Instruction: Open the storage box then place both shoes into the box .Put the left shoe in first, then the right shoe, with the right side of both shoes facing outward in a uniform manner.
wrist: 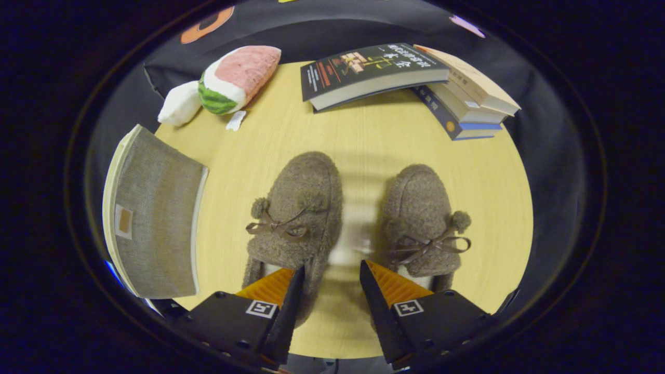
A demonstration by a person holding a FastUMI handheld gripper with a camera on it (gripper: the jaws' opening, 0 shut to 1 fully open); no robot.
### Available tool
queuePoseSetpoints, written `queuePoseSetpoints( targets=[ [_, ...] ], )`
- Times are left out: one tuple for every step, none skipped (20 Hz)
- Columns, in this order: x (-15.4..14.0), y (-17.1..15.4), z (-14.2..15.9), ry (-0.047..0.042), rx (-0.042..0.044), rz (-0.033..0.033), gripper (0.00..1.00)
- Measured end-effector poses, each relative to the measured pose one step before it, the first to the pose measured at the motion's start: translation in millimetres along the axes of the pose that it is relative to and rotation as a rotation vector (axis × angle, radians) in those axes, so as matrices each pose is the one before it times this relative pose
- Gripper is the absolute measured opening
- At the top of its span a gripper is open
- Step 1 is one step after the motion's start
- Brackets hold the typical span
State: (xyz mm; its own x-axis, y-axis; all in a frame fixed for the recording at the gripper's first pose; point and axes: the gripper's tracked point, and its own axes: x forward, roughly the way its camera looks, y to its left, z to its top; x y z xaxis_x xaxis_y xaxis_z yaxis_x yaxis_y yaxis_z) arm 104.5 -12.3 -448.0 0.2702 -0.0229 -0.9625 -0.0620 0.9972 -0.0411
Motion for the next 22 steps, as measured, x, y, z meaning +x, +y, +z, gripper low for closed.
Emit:
queuePoseSetpoints(
  targets=[
    [1.77, 2.65, -3.25, 0.01417, 0.01165, 0.00822, 0.58],
    [5.99, 3.6, -2.87, 0.01059, 0.01589, 0.01463, 0.54],
    [2.86, 2.93, -0.05, 0.00372, 0.02228, 0.0176, 0.46],
    [2.13, 8.13, 0.71, -0.00163, 0.02309, 0.04004, 0.45],
    [-7.11, 5.94, 0.82, 0.01444, 0.03189, 0.0154, 0.35],
    [6.66, -1.87, 0.72, 0.00013, 0.00992, 0.00052, 0.25],
    [0.63, 0.16, -0.23, 0.00656, -0.00619, -0.00546, 0.15],
    [0.19, 0.98, 0.32, -0.00118, -0.00826, 0.00103, 0.15],
    [0.74, -1.54, -0.84, 0.00294, -0.00538, 0.00615, 0.15],
    [-4.14, -0.49, -0.24, 0.00856, 0.02497, 0.01132, 0.15],
    [-1.79, -1.27, -2.25, 0.00732, -0.00107, 0.00511, 0.08],
    [-1.4, -2.56, -1.66, 0.00253, 0.00604, 0.00477, 0.01],
    [-4.67, -0.06, -1.94, 0.00307, 0.01054, 0.01015, 0.01],
    [-7.8, 1.67, -0.64, -0.0036, 0.00732, 0.01659, 0.01],
    [-9.0, 0.96, -0.72, -0.00391, 0.00158, 0.00821, 0.01],
    [-11.58, 4.22, -0.89, -0.00858, 0.00446, 0.02061, 0.01],
    [-12.24, 7.54, -1.06, -0.01107, -0.00112, 0.03023, 0.01],
    [-13.88, 6.73, -0.16, -0.01408, 0.00075, 0.0241, 0.01],
    [-13.63, 6.08, 0.28, -0.01626, 0.00275, 0.01476, 0.01],
    [-13.36, 7.13, -0.56, -0.01441, 0.00193, 0.00918, 0.01],
    [-13.55, 7.76, -1.8, -0.00834, -0.00467, 0.00264, 0.01],
    [-12.89, 9.48, -1.95, -0.00836, -0.01145, 0.00206, 0.01]
  ],
)
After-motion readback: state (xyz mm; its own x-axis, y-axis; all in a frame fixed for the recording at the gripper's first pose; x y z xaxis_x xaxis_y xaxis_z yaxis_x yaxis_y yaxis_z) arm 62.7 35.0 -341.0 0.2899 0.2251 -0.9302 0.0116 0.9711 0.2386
